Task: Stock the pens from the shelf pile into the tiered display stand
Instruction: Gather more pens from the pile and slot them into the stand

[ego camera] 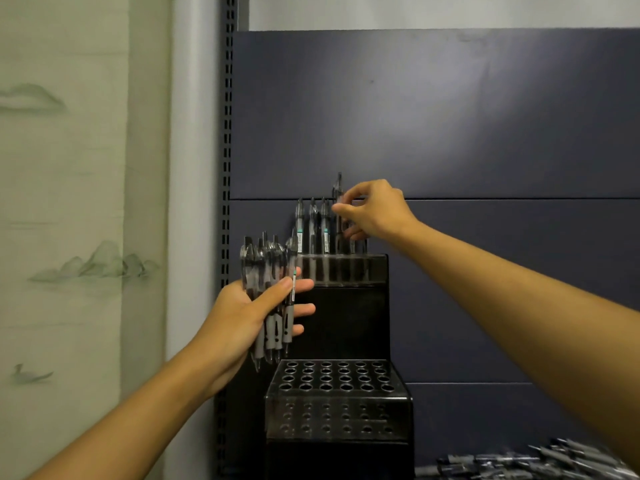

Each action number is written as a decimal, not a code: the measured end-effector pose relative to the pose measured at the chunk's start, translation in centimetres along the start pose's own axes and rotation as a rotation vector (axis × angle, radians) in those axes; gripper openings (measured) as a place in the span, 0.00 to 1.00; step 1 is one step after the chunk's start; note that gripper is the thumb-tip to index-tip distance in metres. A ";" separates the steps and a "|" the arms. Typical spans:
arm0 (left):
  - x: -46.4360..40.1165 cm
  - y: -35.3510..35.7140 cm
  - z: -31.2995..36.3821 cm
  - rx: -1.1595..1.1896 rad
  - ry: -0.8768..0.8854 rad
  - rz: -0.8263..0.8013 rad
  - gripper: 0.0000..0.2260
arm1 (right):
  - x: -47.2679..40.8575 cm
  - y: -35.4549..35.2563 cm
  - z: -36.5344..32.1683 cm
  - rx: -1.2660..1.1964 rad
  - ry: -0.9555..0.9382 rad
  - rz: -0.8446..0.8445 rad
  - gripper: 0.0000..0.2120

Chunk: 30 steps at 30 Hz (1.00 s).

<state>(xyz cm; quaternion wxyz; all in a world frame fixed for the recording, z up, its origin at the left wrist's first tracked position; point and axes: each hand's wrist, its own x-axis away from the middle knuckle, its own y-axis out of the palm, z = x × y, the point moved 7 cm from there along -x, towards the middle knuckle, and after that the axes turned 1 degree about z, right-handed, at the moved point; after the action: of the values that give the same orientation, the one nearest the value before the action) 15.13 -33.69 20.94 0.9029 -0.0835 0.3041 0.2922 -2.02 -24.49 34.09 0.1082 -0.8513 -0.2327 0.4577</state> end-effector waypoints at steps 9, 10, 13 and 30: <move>-0.1 -0.3 -0.4 -0.006 -0.019 -0.015 0.12 | 0.6 0.7 1.0 0.335 -0.071 -0.001 0.16; -0.1 -0.3 -0.4 -0.002 -0.022 -0.013 0.13 | 0.9 0.4 0.7 0.334 -0.077 0.015 0.16; -0.2 -0.3 -0.2 0.018 -0.026 -0.006 0.13 | 2.5 -0.3 -0.9 0.225 -0.110 -0.008 0.14; -0.4 0.5 1.0 0.061 -0.031 0.065 0.11 | 8.3 3.7 -3.4 -0.005 -0.176 -0.209 0.10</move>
<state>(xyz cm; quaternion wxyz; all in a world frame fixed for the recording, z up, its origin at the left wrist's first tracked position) 15.15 -33.15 21.99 0.8995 -0.0414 0.3016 0.3133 5.83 -23.49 28.49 0.1321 -0.7792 -0.3299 0.5164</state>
